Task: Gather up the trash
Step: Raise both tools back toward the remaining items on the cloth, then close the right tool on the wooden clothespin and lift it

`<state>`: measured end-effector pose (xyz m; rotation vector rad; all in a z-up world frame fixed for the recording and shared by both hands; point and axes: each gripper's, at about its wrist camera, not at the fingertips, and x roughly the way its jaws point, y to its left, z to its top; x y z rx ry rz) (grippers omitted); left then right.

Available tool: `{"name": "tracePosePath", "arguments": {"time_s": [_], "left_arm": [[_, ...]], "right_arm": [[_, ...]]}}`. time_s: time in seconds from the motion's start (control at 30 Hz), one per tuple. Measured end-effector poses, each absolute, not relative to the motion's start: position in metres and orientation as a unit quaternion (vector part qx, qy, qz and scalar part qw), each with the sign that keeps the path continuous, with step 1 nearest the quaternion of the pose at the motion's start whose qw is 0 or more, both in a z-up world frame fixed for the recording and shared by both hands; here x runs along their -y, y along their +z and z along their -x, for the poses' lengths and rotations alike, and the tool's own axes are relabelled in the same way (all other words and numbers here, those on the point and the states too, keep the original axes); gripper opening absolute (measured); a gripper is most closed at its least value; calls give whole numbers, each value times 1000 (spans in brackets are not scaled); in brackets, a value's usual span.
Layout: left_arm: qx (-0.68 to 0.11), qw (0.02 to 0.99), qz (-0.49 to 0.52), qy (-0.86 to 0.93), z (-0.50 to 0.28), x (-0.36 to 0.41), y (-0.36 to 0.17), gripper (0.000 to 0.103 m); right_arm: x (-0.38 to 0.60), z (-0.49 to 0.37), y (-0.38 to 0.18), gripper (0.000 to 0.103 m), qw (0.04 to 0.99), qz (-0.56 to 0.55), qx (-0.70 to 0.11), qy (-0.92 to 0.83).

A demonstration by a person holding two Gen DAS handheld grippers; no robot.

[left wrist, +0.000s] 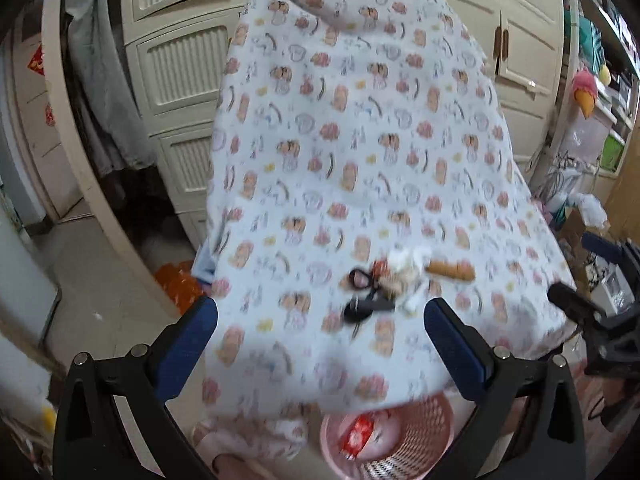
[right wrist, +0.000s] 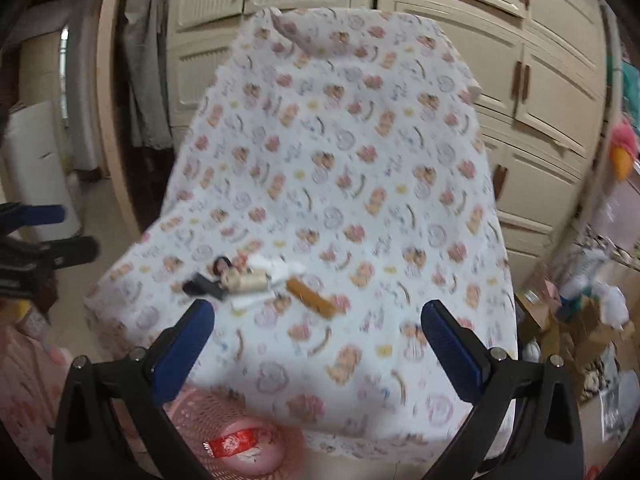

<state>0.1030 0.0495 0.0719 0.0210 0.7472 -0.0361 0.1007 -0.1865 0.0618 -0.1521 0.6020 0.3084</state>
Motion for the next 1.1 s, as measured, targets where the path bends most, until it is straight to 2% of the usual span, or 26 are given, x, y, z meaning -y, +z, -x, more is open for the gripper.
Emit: {"name": "tracePosePath", "arguments": {"time_s": [0.1,0.17,0.23,0.27,0.33,0.37,0.43,0.47,0.7,1.07,1.1], "left_arm": [[-382,924,11,-20,-124,-53,62,102],[-392,920,15,-26,-133,-55,49,96],[-405,914,17,-32,-141,-57,34,80],[-412,910,29,-36,-144,-59,26,76],[-427,901,67,-36,-149,-64,11,61],[-431,897,85,-40,-151,-66,6,57],[-441,890,109,-46,-158,-64,-1,43],[-439,890,109,-52,-161,-61,-2,40],[-448,891,33,-63,-178,-26,-18,39],[-473,880,10,-51,-192,-4,-44,41],[-470,881,12,-49,-192,-5,-44,38]], "right_arm": [[192,-110,64,103,939,74,-295,162],[194,-115,56,103,941,81,-292,151],[199,-122,41,103,941,73,-299,140],[201,-126,35,103,939,64,-308,138],[197,-136,25,103,933,58,-327,141],[192,-138,24,103,931,66,-327,150],[177,-138,24,103,930,99,-313,165],[172,-138,24,103,930,111,-306,167],[169,-147,12,103,920,88,-339,173],[206,-172,8,103,918,3,-375,129],[208,-172,8,103,918,0,-375,126]]}}
